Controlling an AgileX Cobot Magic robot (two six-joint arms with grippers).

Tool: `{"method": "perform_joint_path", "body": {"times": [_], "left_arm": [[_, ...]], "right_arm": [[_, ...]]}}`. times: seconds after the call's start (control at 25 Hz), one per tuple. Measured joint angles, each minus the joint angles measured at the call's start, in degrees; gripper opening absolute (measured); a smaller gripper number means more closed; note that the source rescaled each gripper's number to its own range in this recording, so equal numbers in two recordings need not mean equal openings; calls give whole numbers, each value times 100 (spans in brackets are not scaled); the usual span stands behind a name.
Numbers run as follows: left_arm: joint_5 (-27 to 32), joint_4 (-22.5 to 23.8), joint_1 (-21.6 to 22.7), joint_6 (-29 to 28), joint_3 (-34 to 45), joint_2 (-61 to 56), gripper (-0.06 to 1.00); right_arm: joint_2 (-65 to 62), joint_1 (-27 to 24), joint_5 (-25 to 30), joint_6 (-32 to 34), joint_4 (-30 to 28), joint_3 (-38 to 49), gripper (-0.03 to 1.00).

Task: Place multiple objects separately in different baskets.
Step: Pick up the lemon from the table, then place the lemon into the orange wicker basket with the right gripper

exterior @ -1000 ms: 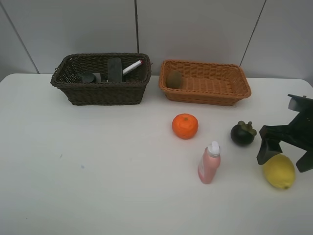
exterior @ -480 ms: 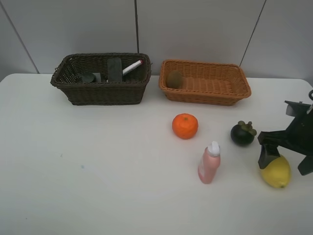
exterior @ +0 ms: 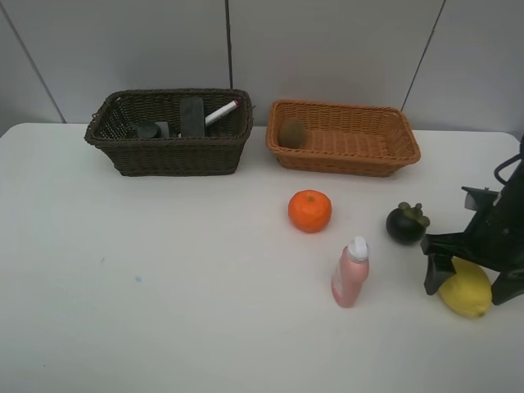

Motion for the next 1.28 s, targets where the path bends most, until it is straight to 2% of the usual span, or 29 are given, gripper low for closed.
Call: {"method": "perform_joint_path", "body": {"times": [0.4, 0.44, 0.48, 0.56, 0.6, 0.8, 0.96, 1.12, 1.28], "left_arm": [[0, 0, 0, 0, 0, 0, 95], [0, 0, 0, 0, 0, 0, 95], [0, 0, 0, 0, 0, 0, 95], [0, -5, 0, 0, 0, 0, 95], [0, -5, 0, 0, 0, 0, 95], [0, -5, 0, 0, 0, 0, 95], [0, -5, 0, 0, 0, 0, 95], [0, -5, 0, 0, 0, 0, 95], [0, -5, 0, 0, 0, 0, 95]], "right_arm": [[445, 0, -98, -5, -84, -5, 98], [445, 0, -93, -5, -84, -5, 92], [445, 0, -87, -11, -84, -5, 82], [445, 0, -87, -47, -84, -5, 51], [448, 0, -87, -84, -84, -5, 47], [320, 0, 29, -206, -84, -5, 47], [-289, 0, 612, -213, -84, -367, 47], [-876, 0, 1248, -219, -156, -1384, 47], [-601, 0, 1311, -202, -25, -2780, 47]]}}
